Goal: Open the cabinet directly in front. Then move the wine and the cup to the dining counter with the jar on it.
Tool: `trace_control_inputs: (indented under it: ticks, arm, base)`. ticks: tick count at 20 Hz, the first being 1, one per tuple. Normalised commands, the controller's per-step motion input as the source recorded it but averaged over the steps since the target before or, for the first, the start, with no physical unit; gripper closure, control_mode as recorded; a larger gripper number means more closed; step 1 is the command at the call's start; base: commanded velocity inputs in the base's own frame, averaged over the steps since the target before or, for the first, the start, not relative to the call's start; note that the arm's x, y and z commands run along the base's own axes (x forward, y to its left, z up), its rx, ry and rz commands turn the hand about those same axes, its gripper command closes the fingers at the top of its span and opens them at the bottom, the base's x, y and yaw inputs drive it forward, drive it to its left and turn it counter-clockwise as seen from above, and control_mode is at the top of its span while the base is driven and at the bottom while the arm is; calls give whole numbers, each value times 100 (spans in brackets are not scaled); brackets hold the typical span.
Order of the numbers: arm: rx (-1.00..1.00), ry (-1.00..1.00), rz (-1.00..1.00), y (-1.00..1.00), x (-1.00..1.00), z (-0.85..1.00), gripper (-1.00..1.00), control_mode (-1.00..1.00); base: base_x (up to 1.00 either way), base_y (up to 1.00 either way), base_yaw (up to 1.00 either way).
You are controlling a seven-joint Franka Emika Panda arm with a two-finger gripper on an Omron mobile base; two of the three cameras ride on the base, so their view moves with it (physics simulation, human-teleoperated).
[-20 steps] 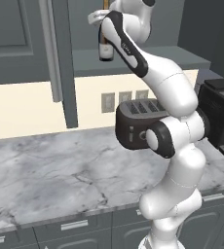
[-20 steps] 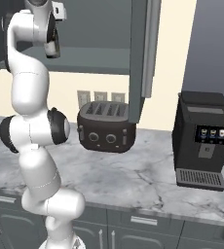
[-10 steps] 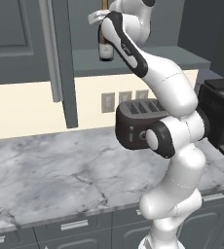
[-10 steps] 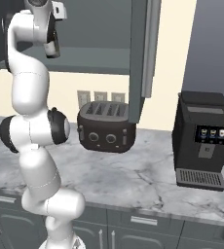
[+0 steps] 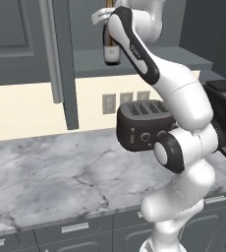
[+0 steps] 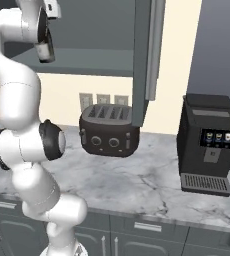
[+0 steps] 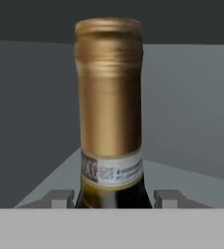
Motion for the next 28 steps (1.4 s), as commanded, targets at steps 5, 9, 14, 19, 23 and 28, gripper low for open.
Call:
trace_control_inputs:
  ticks: [5, 9, 14, 19, 23, 28]
  arm:
    - [1, -8, -1, -3, -100, -28, 100, -100]
    - [3, -16, 0, -12, -100, -72, 100, -100]
    - [5, -10, 0, -32, -100, -100, 100, -100]
    - [2, -3, -3, -35, -100, -99, 100, -100]
    - [-1, -13, -1, -15, -82, -38, 100, -100]
    - [0, -3, 0, 0, -1, 0, 100, -100]
  base:
    - [0, 0, 0]
    - [0, 0, 0]
    - [0, 0, 0]
    - [0, 0, 0]
    - [0, 0, 0]
    - [0, 0, 0]
